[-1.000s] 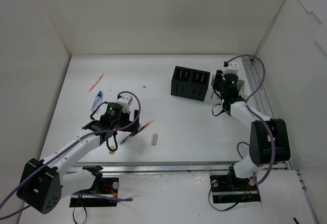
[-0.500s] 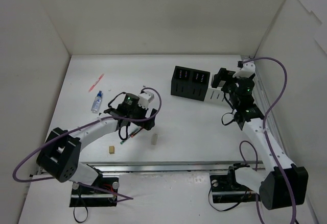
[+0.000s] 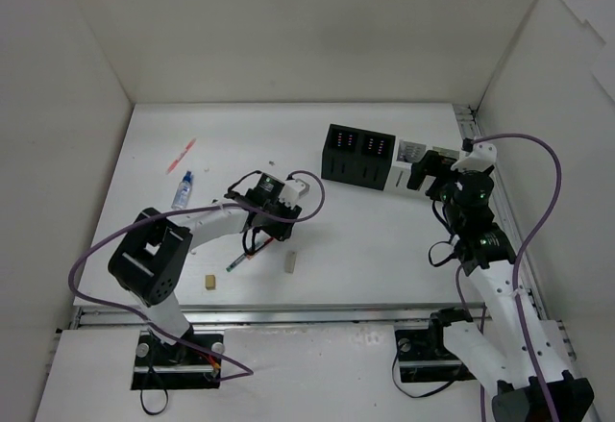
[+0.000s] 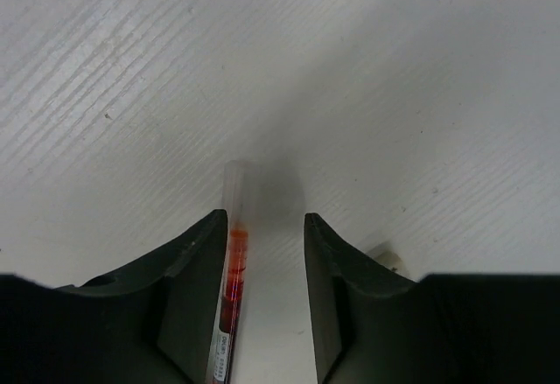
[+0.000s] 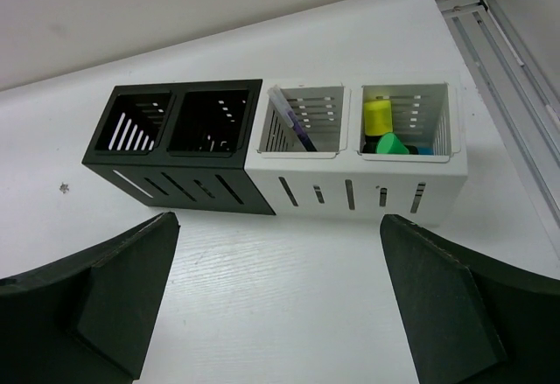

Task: Sort the stationery into containers
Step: Pick up the pen from the center of the board.

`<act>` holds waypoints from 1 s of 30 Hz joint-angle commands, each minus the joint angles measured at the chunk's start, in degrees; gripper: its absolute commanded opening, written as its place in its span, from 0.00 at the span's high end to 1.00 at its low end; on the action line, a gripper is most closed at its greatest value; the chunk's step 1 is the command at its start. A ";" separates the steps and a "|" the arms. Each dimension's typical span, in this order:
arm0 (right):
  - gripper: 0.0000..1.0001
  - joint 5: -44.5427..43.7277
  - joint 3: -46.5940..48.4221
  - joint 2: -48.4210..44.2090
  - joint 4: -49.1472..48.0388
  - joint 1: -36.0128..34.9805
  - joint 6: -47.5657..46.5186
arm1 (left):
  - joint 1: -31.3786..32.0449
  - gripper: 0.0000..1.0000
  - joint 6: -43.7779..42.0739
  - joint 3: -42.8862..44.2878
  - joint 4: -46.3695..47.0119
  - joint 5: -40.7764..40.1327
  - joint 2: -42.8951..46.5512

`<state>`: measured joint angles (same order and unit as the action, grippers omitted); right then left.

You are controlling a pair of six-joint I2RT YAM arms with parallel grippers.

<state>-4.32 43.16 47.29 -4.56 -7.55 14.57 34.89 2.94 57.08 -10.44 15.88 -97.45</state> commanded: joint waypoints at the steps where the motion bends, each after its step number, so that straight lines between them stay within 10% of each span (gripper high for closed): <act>1: 0.02 -1.92 0.26 -0.70 -0.72 -0.01 0.64 | 0.61 0.64 -1.18 3.21 -1.25 -1.55 0.60; 19: 0.02 -1.05 -0.27 -3.52 -0.19 0.25 0.29 | 1.14 1.00 0.23 4.70 -3.10 -6.39 0.24; 30: 0.02 29.78 0.17 -0.45 -5.46 -0.79 -1.91 | 1.14 1.00 3.83 6.21 9.00 7.67 17.54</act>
<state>12.93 42.59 44.77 -3.97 -7.62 13.76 35.68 4.73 60.82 -10.35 16.43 -87.42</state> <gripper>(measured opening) 0.979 0.123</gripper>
